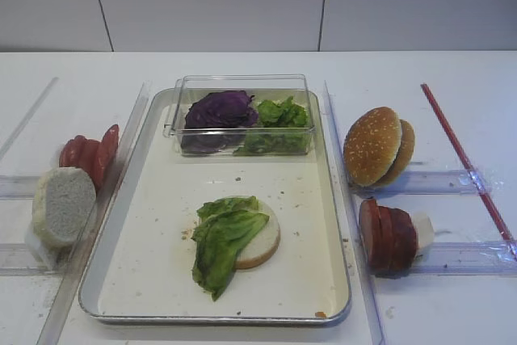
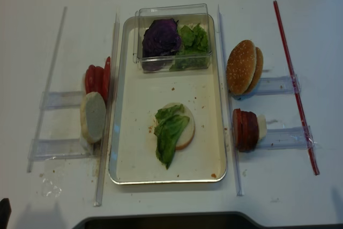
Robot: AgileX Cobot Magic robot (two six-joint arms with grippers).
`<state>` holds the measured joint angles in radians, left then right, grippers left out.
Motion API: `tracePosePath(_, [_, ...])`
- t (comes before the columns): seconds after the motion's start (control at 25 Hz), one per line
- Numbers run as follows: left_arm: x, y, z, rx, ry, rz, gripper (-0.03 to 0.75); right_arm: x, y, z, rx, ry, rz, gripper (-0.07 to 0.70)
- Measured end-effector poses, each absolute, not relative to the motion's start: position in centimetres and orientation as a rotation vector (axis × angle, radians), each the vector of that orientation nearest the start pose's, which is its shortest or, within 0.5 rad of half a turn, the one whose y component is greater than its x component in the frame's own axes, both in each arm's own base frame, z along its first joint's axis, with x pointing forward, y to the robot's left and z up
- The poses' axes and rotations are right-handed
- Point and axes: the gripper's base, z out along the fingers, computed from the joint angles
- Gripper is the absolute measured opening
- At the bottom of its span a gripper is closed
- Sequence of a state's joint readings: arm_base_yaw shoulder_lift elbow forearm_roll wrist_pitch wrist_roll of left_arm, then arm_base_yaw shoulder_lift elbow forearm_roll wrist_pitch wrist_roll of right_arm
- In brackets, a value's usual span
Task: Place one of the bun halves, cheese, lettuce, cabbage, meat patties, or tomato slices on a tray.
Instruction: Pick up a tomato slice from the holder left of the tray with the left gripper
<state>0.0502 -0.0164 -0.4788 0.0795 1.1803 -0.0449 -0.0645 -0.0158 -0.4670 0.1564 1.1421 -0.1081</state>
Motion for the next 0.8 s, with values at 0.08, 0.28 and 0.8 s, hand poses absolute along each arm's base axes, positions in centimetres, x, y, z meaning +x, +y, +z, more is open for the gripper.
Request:
tracePosePath(0.08, [-1.10, 0.61, 26.22, -0.112, 2.165, 0.100, 0.386, -0.70, 1.34, 26.25, -0.060, 2.132, 0.089, 0.454])
tracePosePath(0.28, [-1.10, 0.61, 26.22, -0.112, 2.165, 0.100, 0.386, -0.70, 1.34, 26.25, -0.060, 2.132, 0.089, 0.454])
tracePosePath(0.8, [-1.10, 0.61, 26.22, -0.112, 2.165, 0.100, 0.386, -0.70, 1.34, 26.25, -0.060, 2.132, 0.089, 0.454])
